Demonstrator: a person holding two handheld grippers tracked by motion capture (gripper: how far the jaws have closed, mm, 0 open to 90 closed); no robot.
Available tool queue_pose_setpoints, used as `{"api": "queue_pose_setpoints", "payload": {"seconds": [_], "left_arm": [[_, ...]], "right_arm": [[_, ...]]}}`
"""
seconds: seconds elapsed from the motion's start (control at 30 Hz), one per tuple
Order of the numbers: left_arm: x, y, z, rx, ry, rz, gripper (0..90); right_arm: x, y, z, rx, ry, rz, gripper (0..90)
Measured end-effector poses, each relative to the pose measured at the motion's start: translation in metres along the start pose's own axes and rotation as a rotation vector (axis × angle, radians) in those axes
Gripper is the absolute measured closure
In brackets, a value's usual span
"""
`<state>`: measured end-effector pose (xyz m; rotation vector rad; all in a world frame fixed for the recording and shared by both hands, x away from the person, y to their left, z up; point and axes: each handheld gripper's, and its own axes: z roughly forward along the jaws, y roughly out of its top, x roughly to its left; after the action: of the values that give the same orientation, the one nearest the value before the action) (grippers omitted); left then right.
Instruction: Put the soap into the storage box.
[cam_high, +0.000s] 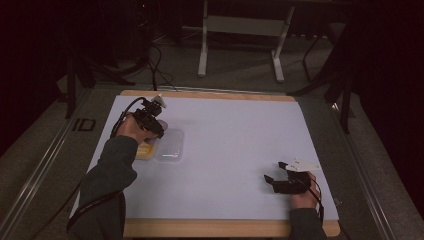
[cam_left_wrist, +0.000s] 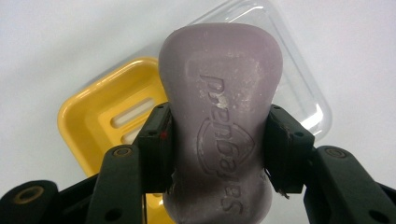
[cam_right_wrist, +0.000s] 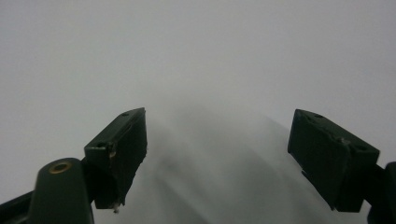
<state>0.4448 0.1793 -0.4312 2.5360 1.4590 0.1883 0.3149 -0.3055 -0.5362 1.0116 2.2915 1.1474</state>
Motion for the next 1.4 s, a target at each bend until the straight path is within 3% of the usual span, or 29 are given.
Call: {"api": "queue_pose_setpoints", "payload": {"seconds": [0.43,0.8,0.83,0.97,1.4], "left_arm": [[0.011,-0.009,0.01,0.002,0.014,-0.023,50.3],[0.021,-0.017,0.021,0.016,0.027,-0.071,50.3],[0.026,-0.021,0.023,0.018,0.026,-0.102,50.2],[0.031,-0.024,0.026,0.024,0.032,-0.135,50.2],[0.038,-0.029,0.041,0.05,0.026,-0.199,50.2]], "right_arm": [[0.0,0.0,0.0,0.0,-0.001,-0.002,19.3],[0.001,0.0,0.0,0.0,-0.003,-0.005,19.3],[0.0,0.0,0.0,0.001,-0.003,-0.005,19.4],[0.001,0.0,0.0,0.001,-0.004,-0.008,19.4],[0.001,0.0,0.0,0.001,-0.003,-0.007,19.4]]}}
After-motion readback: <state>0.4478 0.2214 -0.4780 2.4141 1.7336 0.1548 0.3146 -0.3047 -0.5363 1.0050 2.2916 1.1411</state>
